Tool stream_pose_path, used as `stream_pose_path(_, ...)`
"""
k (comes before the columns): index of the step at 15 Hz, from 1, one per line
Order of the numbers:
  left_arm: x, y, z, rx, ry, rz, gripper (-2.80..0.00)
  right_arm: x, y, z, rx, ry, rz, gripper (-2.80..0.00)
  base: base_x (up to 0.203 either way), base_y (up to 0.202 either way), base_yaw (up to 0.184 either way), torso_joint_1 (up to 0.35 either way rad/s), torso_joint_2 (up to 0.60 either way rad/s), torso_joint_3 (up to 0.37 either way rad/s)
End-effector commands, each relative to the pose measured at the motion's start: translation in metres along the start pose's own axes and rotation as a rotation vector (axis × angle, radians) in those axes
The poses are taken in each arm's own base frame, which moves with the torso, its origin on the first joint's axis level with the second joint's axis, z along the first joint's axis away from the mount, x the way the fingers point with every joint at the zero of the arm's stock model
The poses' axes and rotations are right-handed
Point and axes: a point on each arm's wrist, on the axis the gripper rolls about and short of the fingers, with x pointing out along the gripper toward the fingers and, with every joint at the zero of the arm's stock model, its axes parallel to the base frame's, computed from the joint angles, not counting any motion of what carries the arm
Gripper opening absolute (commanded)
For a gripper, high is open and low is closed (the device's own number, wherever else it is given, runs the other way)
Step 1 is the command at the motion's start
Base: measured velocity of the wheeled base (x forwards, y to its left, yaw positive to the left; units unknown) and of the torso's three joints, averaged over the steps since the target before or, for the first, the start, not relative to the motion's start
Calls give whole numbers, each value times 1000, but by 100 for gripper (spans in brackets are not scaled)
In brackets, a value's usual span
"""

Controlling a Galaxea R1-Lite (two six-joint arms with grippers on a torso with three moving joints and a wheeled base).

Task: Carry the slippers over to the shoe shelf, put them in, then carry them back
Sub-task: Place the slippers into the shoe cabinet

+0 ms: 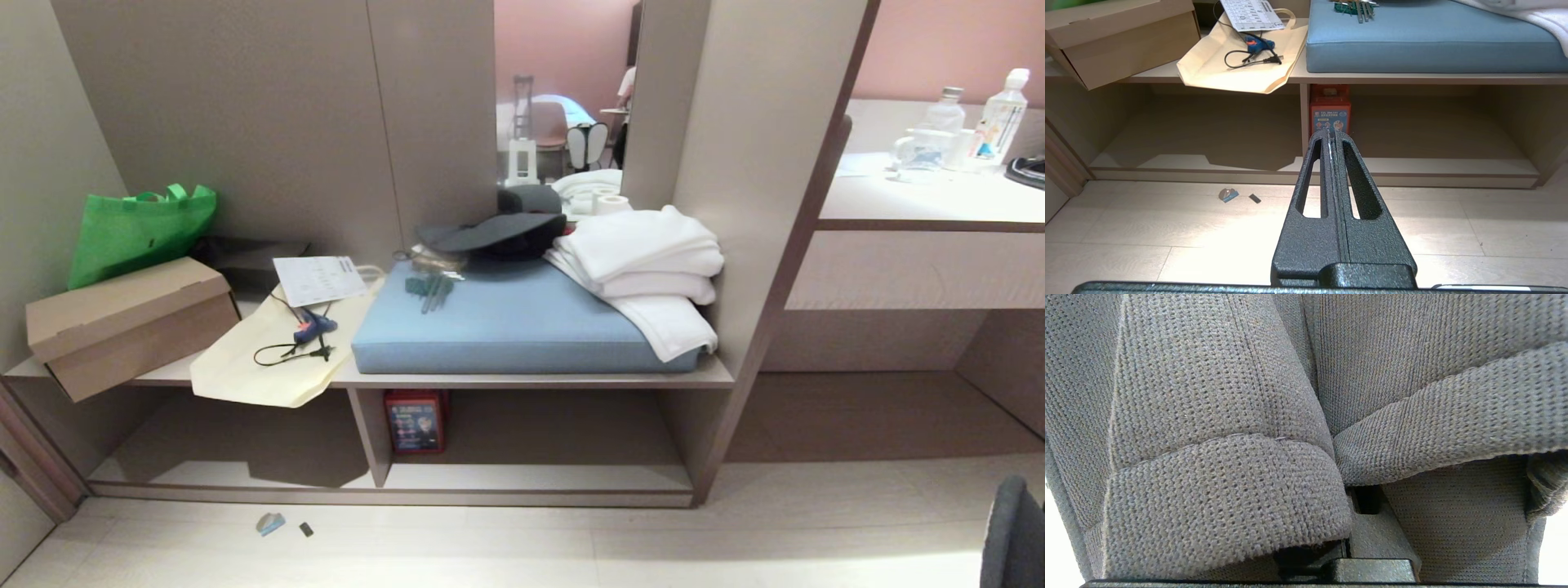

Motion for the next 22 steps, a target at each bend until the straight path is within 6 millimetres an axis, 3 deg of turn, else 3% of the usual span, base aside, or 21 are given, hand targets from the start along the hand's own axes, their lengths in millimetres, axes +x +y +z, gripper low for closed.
stream_pose_path(1, 0, 0, 0, 1, 3, 2, -280, 0, 0, 0, -1, 1, 0, -280, 0, 0, 0, 0, 0, 0)
stream_pose_path(22, 0, 0, 0, -5, -1, 2, -280, 0, 0, 0, 27, -1, -3, -280, 0, 0, 0, 2, 5, -188)
